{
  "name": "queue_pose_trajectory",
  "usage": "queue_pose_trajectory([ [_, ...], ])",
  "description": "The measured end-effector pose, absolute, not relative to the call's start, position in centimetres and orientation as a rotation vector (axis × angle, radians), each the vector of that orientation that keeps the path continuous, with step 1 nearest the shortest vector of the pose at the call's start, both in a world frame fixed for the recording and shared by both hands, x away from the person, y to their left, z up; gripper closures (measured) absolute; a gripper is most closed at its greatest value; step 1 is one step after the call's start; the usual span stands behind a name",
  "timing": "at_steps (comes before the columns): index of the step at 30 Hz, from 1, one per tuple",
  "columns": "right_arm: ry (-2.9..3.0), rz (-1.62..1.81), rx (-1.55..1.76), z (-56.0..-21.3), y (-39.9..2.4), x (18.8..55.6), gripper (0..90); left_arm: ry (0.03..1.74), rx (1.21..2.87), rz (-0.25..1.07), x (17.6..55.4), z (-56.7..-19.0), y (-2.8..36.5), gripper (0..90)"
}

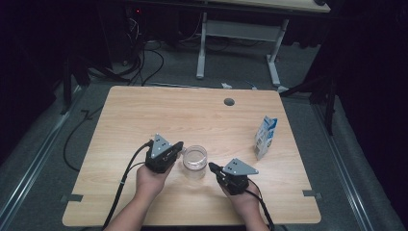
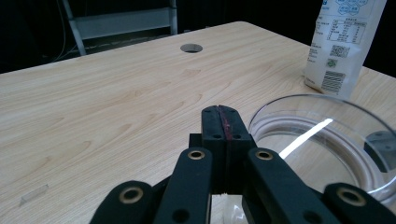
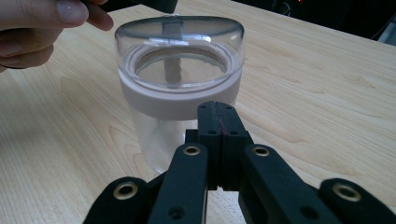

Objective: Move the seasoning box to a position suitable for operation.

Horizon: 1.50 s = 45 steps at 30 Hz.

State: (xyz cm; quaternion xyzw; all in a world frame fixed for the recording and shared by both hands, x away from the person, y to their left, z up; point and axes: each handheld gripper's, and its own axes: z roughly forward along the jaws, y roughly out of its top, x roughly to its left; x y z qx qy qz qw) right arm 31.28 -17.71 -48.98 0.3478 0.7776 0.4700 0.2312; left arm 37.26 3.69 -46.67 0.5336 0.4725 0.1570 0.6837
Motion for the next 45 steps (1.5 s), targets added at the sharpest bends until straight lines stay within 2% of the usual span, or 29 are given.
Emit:
queue_pose_trajectory([
  [25,2.123,1.323,0.911,-48.1,-16.8,30.9,89.9,1.064,1.192,0.350,37.1,-46.7,3.8,90.0],
  [36,2.115,1.327,0.900,-47.9,-16.7,30.8,89.8,1.096,1.156,0.316,34.8,-47.9,6.0,89.9],
  [45,2.112,1.328,0.905,-47.8,-16.8,30.7,89.8,1.071,1.195,0.270,32.1,-49.2,5.2,89.9],
])
